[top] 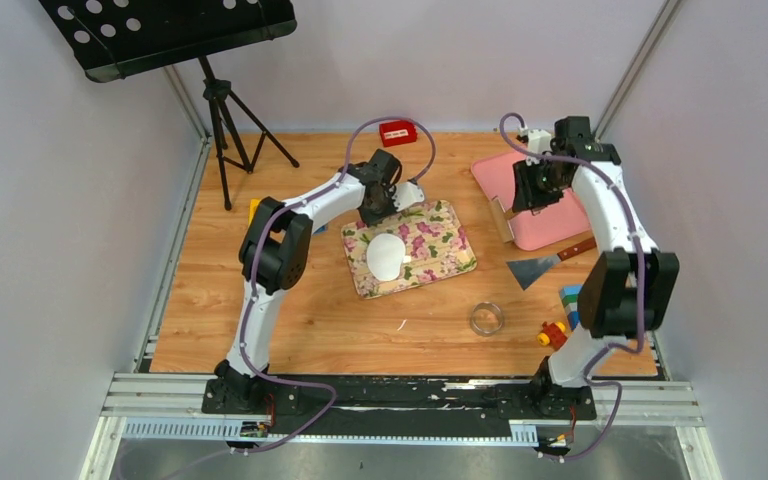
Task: Roll out the dumpling wrappers from the dough
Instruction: Place the rolling pin at the center of the board.
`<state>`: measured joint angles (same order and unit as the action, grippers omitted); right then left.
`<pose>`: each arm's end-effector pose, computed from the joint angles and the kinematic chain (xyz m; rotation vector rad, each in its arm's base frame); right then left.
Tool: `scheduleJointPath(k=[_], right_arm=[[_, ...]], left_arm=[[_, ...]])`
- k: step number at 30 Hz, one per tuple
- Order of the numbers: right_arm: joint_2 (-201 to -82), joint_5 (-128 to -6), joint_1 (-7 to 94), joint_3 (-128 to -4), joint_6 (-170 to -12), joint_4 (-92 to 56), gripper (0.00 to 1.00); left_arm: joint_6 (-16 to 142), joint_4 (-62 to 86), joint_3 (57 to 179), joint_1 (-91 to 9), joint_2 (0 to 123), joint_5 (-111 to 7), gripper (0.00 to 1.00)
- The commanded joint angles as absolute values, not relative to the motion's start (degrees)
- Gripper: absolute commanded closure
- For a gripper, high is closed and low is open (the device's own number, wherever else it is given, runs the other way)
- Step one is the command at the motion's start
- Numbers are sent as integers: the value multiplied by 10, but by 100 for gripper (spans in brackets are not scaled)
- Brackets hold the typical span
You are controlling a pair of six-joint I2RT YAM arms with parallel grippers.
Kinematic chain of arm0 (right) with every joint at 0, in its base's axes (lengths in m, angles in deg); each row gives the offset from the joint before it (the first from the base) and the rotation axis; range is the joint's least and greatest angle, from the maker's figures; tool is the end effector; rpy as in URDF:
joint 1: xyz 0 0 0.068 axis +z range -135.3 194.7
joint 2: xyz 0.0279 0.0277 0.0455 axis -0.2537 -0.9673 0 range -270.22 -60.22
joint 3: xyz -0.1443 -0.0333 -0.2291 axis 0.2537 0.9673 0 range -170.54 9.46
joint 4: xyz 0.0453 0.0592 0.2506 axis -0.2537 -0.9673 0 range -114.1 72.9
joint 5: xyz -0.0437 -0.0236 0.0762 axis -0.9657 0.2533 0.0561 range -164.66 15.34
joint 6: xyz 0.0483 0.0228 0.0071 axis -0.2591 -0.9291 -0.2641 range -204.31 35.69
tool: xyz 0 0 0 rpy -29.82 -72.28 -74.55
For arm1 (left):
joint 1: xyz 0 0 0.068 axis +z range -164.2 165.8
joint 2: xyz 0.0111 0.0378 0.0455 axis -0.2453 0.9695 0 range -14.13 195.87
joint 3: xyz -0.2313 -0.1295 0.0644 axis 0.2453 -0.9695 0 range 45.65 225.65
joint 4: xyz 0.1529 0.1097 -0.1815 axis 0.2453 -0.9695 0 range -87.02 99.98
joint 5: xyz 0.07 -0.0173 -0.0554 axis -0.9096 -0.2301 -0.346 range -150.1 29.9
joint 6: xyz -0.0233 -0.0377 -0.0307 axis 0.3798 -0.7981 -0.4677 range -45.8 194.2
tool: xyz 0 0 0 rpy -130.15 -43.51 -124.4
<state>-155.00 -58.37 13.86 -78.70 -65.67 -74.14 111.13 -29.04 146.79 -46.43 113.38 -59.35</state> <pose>0.3404 0.0049 0.3110 -0.4941 2.5849 0.2671 0.3995 -0.2524 0.1682 1.5423 2.2306 0.0064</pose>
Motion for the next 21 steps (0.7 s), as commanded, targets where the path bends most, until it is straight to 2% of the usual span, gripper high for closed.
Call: scheduleJointPath(k=[1, 4, 9, 10, 11, 13, 15, 16, 21], right_arm=[[-1691, -411, 89, -920, -635, -814, 90], [-1796, -349, 78, -1031, -617, -918, 87], [-1869, -341, 78, -1082, -607, -935, 81], [-1878, -343, 78, -1089, -601, -938, 79], [-1884, -348, 78, -1092, -597, -941, 73], [-1893, -360, 78, -1098, -592, -946, 56], [-1891, -377, 78, -1099, -590, -946, 36], [-1887, -382, 78, -1100, -588, -945, 28], [-1857, -426, 71, -1122, -595, -942, 17]], left_arm=[[1144, -315, 1490, -460, 1173, -622, 100], [1134, -288, 1475, -460, 1166, -635, 100], [1107, -274, 1475, -460, 1166, -647, 98], [1103, -269, 1475, -460, 1165, -650, 95], [1100, -265, 1474, -460, 1164, -651, 86], [1092, -255, 1475, -460, 1161, -659, 73], [1089, -252, 1484, -461, 1161, -665, 54], [1085, -252, 1489, -461, 1160, -669, 47], [1068, -262, 1514, -463, 1150, -671, 27]])
